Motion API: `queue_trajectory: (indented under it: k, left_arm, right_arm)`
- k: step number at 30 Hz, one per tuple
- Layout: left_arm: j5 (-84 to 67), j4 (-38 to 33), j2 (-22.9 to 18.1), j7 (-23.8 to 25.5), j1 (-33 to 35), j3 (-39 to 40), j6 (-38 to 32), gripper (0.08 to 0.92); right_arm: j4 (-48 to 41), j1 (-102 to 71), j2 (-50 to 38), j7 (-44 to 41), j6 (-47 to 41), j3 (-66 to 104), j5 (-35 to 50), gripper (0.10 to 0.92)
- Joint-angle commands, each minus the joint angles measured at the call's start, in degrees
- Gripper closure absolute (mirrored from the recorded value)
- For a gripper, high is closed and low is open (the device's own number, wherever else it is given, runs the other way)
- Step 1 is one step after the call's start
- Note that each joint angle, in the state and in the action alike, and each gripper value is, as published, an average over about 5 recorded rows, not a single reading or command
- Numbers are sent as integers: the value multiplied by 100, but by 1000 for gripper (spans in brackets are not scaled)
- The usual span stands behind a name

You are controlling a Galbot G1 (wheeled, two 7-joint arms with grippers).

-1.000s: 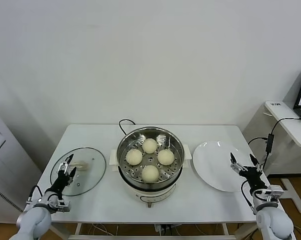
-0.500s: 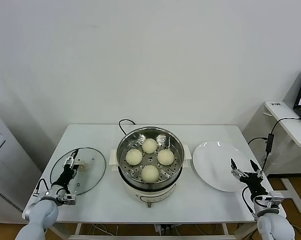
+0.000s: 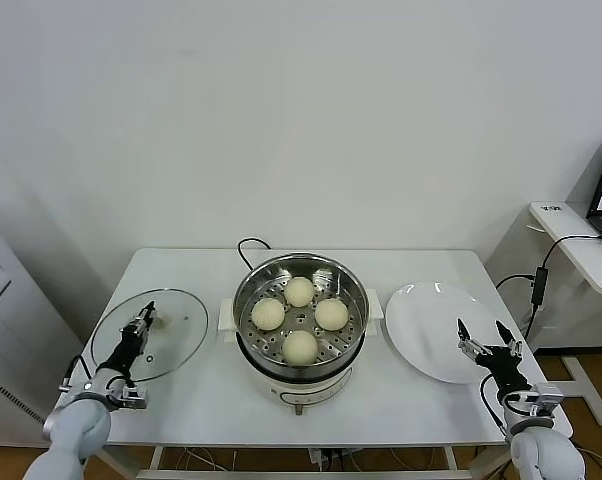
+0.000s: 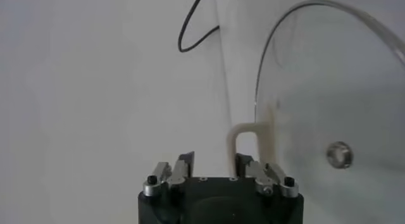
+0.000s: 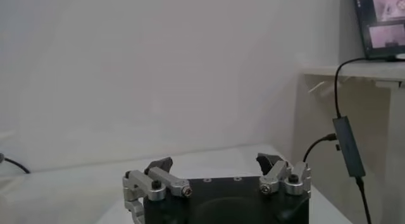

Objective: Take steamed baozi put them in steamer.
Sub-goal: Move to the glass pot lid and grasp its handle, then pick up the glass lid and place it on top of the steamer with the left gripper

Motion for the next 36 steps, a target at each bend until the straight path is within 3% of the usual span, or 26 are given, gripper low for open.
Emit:
queue_trajectory:
  k: [1, 7, 13, 21, 30, 36]
  left_arm:
    - [-482, -920, 364, 231, 147, -107, 230, 754]
    - [-1023, -1527, 732, 586, 109, -52, 764, 882]
    - [-1391, -2103, 1026, 1036, 29, 251, 1474, 886]
    - [-1515, -3536, 1314, 2076, -182, 1353, 3118, 886]
    - [-803, -4095, 1124, 2619, -913, 2992, 4680, 886]
    - [-16, -4111, 612, 2864, -1082, 3520, 4958, 886]
  right_arm:
    - [20, 2, 4, -6, -6, -19, -42, 203]
    - [59, 39, -40, -4, -13, -39, -54, 203]
    - [34, 121, -116, -5, -18, -46, -39, 203]
    - [8, 166, -161, -1, -28, -45, -36, 203]
    - [5, 184, -266, 15, -93, 6, -53, 203]
    - [-4, 200, -311, 21, -129, 31, -56, 203]
